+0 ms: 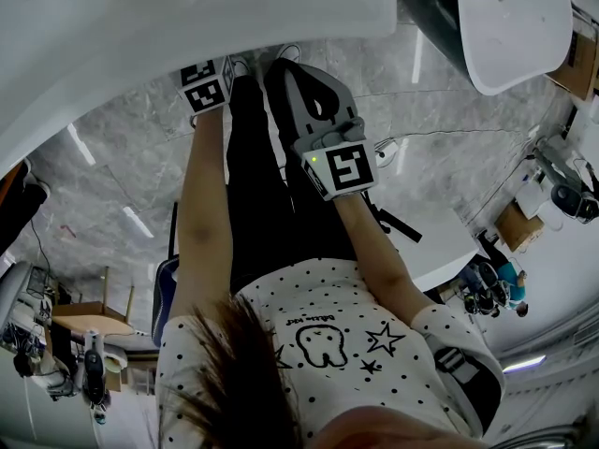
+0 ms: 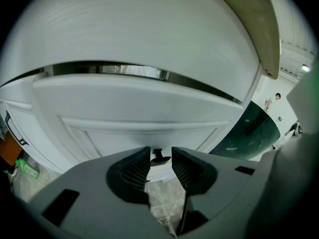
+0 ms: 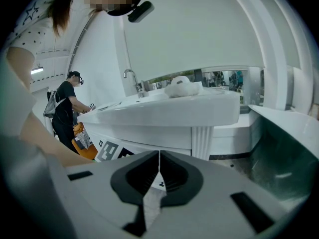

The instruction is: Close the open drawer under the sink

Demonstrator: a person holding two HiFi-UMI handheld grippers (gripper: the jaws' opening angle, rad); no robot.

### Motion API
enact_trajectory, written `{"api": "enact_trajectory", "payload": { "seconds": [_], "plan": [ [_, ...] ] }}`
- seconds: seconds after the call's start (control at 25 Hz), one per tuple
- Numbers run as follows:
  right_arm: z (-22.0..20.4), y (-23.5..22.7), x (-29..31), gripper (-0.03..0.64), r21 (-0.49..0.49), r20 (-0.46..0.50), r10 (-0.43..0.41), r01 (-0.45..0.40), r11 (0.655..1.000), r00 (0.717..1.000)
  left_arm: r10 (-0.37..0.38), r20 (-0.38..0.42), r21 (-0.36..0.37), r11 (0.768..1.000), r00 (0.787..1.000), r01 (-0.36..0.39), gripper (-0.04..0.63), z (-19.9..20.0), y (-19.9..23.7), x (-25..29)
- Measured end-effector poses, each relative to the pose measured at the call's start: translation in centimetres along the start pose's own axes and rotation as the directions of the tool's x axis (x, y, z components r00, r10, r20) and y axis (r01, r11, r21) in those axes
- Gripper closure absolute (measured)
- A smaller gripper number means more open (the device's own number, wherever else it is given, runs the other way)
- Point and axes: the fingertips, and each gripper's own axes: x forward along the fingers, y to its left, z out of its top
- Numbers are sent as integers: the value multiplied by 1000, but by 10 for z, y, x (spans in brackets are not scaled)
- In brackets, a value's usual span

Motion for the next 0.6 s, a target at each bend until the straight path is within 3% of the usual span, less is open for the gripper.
{"api": "enact_trajectory", "payload": {
  "seconds": [0.28, 0.6],
  "plan": [
    [0, 1, -3, 601, -1, 8, 6, -6, 1000, 1000, 5, 44, 2, 1000, 999, -5, 465, 10, -5, -17],
    [2, -1, -5, 601, -3, 17, 9, -9, 1000, 1000, 33, 67, 6, 999, 997, -33, 525, 13, -1, -27]
  ]
}}
